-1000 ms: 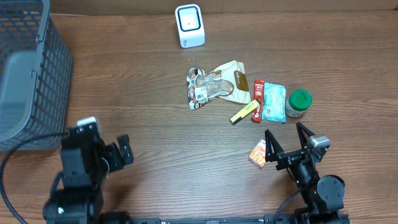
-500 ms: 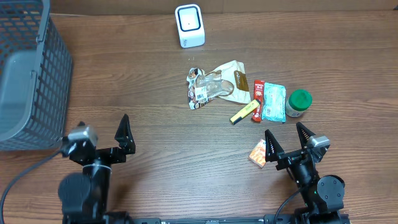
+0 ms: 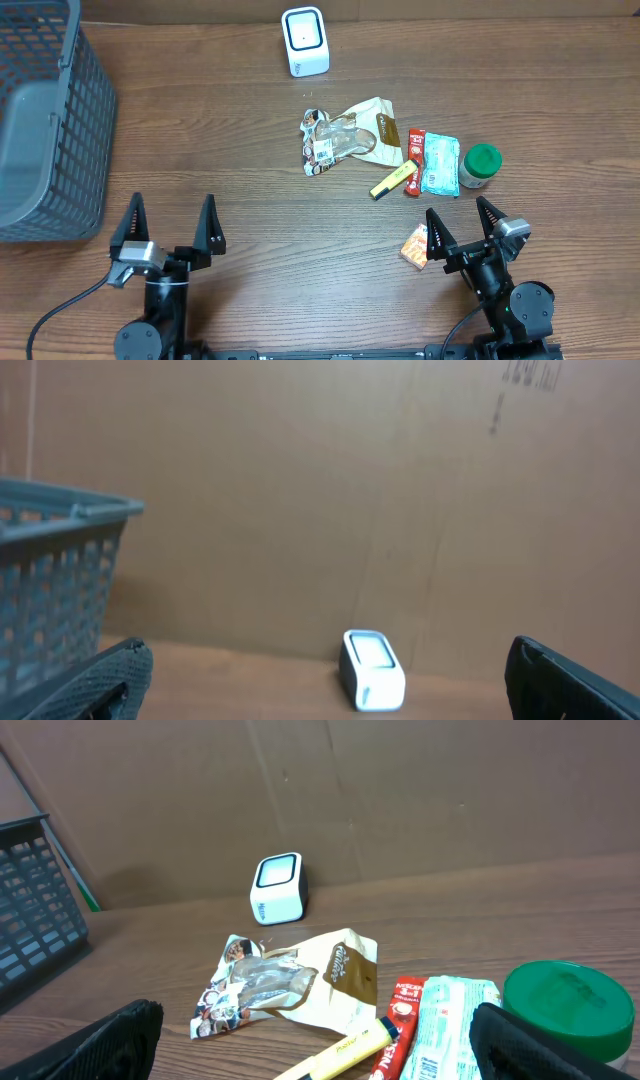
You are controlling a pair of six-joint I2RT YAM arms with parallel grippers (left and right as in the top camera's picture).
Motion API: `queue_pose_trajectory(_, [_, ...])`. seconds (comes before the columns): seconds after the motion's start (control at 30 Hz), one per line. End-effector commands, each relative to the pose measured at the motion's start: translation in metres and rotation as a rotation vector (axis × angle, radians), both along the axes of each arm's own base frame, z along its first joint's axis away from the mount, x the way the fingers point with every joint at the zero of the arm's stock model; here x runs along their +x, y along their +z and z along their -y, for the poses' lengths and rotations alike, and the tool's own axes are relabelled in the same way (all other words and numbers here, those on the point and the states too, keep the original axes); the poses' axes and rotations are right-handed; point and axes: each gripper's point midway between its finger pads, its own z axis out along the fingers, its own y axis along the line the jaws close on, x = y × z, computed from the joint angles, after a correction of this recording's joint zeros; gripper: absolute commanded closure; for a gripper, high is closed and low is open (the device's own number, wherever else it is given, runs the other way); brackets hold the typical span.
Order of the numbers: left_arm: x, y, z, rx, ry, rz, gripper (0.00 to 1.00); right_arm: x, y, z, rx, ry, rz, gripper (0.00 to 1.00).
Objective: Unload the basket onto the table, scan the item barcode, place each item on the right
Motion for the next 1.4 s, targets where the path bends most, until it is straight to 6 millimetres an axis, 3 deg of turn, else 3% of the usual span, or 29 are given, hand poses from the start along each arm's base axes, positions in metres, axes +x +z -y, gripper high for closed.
queue_pose_trajectory(0.0, [0.003, -0.017, 0.003, -0.008, -0.018, -0.025, 0.00, 0.000, -0.002, 0.000, 0.003, 0.003, 0.000, 0.00])
queue_pose_trajectory(0.43, [0.014, -0.108, 0.001, 0.111, 0.007, -0.361, 0.00, 0.000, -0.002, 0.000, 0.003, 0.003, 0.000, 0.00])
queue_pose_trajectory(0.6, [0.014, -0.108, 0.000, 0.188, 0.022, -0.354, 0.00, 0.000, -0.002, 0.000, 0.003, 0.003, 0.000, 0.00])
queue_pose_trajectory(1.37, [0.014, -0.108, -0.001, 0.187, 0.026, -0.356, 0.00, 0.000, -0.002, 0.000, 0.003, 0.003, 0.000, 0.00])
